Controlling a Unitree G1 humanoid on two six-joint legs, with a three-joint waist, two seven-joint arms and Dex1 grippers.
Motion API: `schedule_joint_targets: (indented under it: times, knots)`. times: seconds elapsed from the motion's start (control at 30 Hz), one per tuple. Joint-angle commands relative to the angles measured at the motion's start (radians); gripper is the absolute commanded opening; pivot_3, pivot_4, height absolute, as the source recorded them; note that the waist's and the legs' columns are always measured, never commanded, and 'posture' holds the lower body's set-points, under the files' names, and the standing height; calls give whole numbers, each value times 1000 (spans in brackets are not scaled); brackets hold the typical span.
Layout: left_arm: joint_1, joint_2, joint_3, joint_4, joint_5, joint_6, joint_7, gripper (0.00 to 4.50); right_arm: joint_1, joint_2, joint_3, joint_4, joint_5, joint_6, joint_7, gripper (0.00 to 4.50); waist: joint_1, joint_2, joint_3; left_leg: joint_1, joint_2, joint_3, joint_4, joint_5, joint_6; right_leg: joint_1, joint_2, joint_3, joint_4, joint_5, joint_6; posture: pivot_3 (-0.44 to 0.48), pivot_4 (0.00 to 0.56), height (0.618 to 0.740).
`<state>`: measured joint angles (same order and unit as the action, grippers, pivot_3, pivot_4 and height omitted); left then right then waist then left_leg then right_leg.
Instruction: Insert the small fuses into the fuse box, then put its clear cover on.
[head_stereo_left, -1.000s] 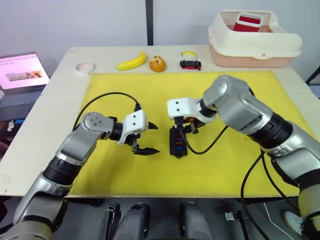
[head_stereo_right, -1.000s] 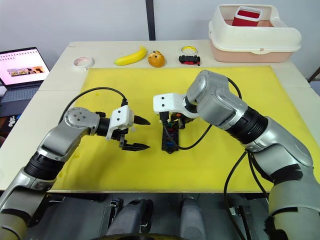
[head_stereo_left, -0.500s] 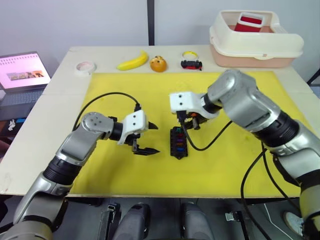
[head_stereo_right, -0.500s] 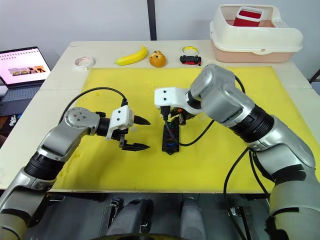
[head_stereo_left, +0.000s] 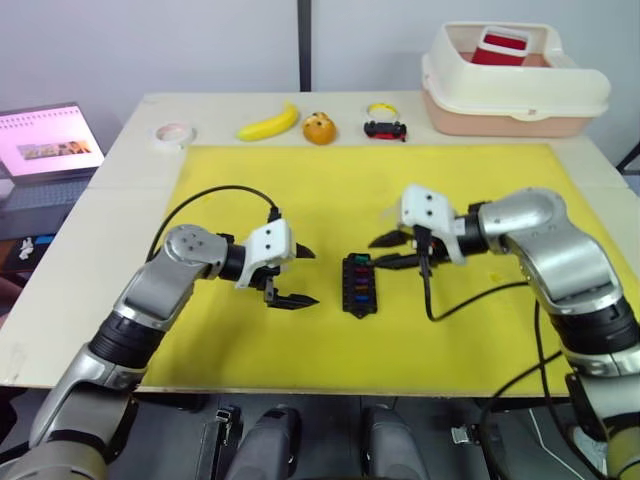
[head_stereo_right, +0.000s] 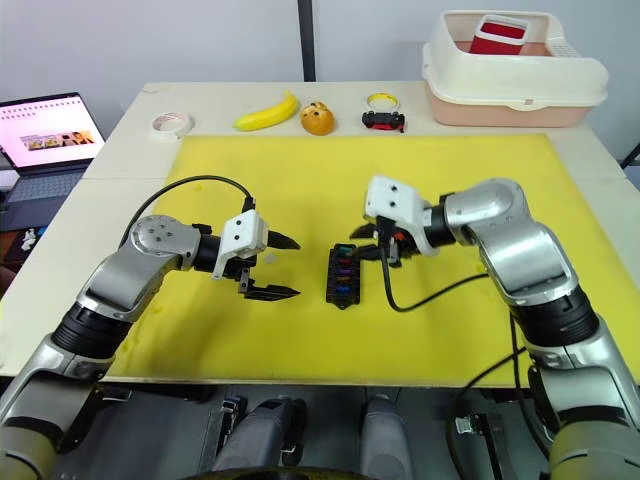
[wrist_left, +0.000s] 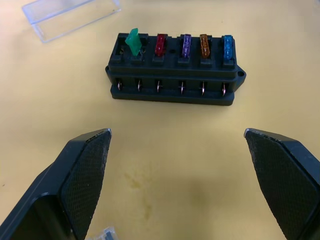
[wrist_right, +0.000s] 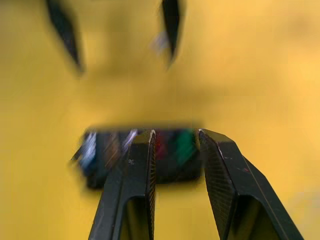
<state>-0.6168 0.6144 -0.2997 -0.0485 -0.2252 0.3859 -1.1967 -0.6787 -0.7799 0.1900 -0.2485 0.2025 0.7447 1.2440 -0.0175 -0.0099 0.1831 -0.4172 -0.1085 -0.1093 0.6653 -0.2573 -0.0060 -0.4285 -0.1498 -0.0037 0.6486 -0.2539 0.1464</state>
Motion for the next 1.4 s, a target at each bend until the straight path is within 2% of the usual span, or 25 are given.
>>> schedule_joint_targets:
  times: [0.03,0.33,0.93,1.4]
  knots:
    - [-30,-5,6,-6,7,-25,-7,4500,-1,12,-28,-3,18,-33,-44,1450,-1,0,0,0,0,0,-1,0,0,0,0,0,0,0,0,0,150,740]
    - [-31,-3,9,-5,9,-27,-12,4500,-26,50,-29,54,90,25,-76,1450,7,0,0,1,0,0,0,0,0,1,0,0,-1,0,0,0,150,740]
    - [-18,-2,15,-19,9,-19,-1,4500,-81,81,69,190,75,0,-91,1450,4,0,0,1,0,0,0,0,0,1,0,0,-1,0,0,0,150,740]
    - [-15,-2,16,-22,12,-22,3,4500,-74,63,79,192,74,7,-76,1450,5,0,0,1,0,0,0,0,0,1,0,0,0,0,0,0,150,740]
